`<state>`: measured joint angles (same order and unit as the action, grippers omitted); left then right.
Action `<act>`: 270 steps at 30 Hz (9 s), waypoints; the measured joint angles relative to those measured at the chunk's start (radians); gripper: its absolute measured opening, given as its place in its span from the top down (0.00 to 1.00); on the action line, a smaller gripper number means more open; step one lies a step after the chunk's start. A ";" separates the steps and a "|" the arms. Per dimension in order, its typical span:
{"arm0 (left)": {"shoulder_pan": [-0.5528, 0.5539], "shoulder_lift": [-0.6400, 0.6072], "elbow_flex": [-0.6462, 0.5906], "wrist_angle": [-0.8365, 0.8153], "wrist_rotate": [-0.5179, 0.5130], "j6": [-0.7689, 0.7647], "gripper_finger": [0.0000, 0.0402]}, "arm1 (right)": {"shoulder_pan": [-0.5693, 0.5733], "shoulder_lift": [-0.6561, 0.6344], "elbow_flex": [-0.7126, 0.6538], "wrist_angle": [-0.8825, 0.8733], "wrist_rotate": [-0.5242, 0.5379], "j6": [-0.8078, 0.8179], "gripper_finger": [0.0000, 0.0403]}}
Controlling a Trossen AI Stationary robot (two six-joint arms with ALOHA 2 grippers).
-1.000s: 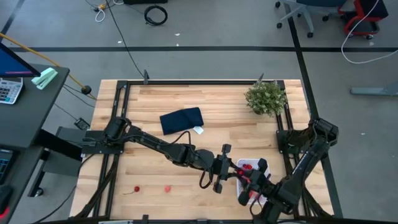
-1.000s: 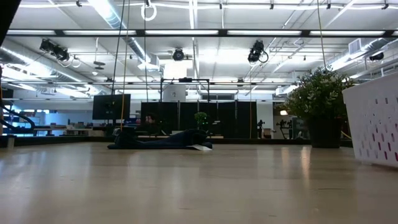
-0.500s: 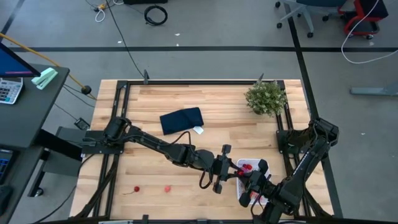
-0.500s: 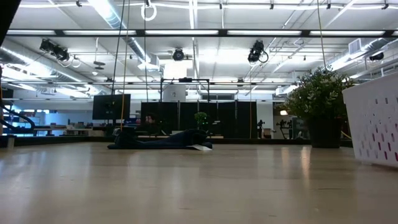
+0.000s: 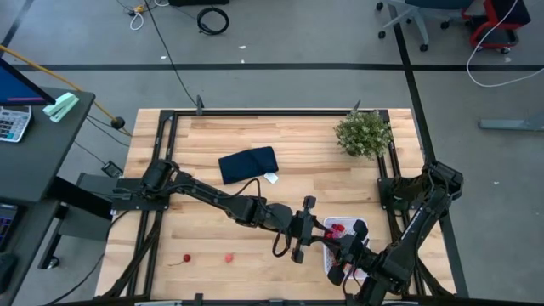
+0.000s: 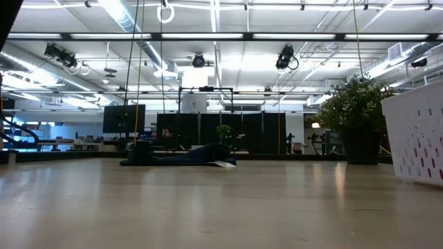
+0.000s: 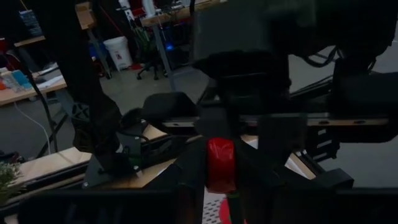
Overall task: Pick and placing Produce into tupperware
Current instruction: Put the cherry into the white bin
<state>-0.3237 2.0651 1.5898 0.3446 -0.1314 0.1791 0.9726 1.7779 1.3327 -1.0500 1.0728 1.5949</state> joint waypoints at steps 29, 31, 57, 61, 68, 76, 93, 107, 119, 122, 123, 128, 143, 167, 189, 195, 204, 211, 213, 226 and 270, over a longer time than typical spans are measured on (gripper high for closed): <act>0.000 0.001 0.000 -0.024 0.001 -0.002 0.81 | -0.002 -0.058 0.001 -0.001 -0.025 -0.074 0.72; 0.000 0.001 0.000 -0.026 0.001 -0.002 0.80 | -0.002 -0.060 0.001 -0.001 -0.026 -0.077 0.73; -0.011 0.002 0.000 -0.037 0.001 0.124 0.57 | 0.029 -0.057 -0.002 -0.014 -0.088 0.034 0.99; -0.013 -0.016 0.000 -0.056 -0.022 0.155 0.48 | 0.032 -0.056 -0.017 -0.048 -0.229 0.153 0.99; -0.005 -0.160 0.001 -0.235 -0.212 0.201 0.43 | 0.032 -0.056 -0.086 -0.062 -0.593 0.389 1.00; 0.024 -0.401 0.001 -0.700 -0.298 0.135 0.46 | 0.029 -0.056 -0.106 -0.022 -0.789 0.394 0.97; -0.009 -0.711 0.000 -1.632 -0.119 -0.620 0.47 | -0.153 -0.056 -0.106 0.005 -0.827 0.115 0.69; -0.223 -0.698 -0.285 -1.633 -0.063 -0.977 0.50 | -0.252 -0.056 -0.105 0.094 -0.813 -0.196 0.69; -0.421 -0.697 -0.658 -1.148 0.162 -1.166 0.46 | -0.231 -0.056 -0.018 0.097 -0.819 -0.245 0.69; -0.464 -0.697 -0.696 -1.141 0.161 -1.163 0.43 | -0.219 -0.056 0.017 0.098 -0.819 -0.268 0.69; -0.478 -0.697 -0.705 -1.159 0.161 -1.164 0.42 | -0.214 -0.056 0.029 0.099 -0.819 -0.276 0.69; -0.544 -0.697 -0.743 -1.205 0.173 -1.269 0.40 | -0.194 -0.056 0.094 0.099 -0.760 -0.323 0.70; -0.646 -0.664 -0.843 -1.007 0.151 -1.537 0.45 | -0.178 -0.057 0.130 0.195 -0.515 -0.447 0.71; -0.623 -0.506 -0.842 -0.876 0.154 -1.494 0.55 | -0.179 -0.057 0.129 0.195 -0.440 -0.481 0.71; -0.490 -0.497 -0.686 -0.882 -0.171 -1.183 0.84 | -0.179 -0.057 0.129 0.206 -0.131 -0.521 0.71; -0.406 -0.499 -0.493 -0.884 -0.383 -0.860 0.85 | -0.179 -0.055 0.129 0.215 -0.101 -0.531 0.71; -0.291 -0.502 -0.319 -0.632 -0.534 -0.398 0.84 | -0.195 -0.017 0.129 0.319 -0.141 -0.656 0.64; -0.228 -0.501 -0.318 -0.504 -0.529 -0.355 0.85 | -0.273 -0.006 0.129 0.432 -0.190 -0.761 0.52; -0.220 -0.493 -0.318 -0.495 -0.529 -0.350 0.85 | -0.296 -0.006 0.129 0.430 -0.187 -0.766 0.48; -0.195 -0.448 -0.318 -0.471 -0.526 -0.338 0.84 | -0.389 -0.006 0.129 0.535 -0.227 -0.869 0.45; -0.183 -0.449 -0.318 -0.457 -0.525 -0.284 0.61 | -0.410 -0.007 0.129 0.186 -0.309 -0.650 0.99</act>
<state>-0.5071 1.6165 1.2716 -0.1119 -0.6560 -0.1046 0.5630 1.7710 1.4612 -0.8643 0.7643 0.9446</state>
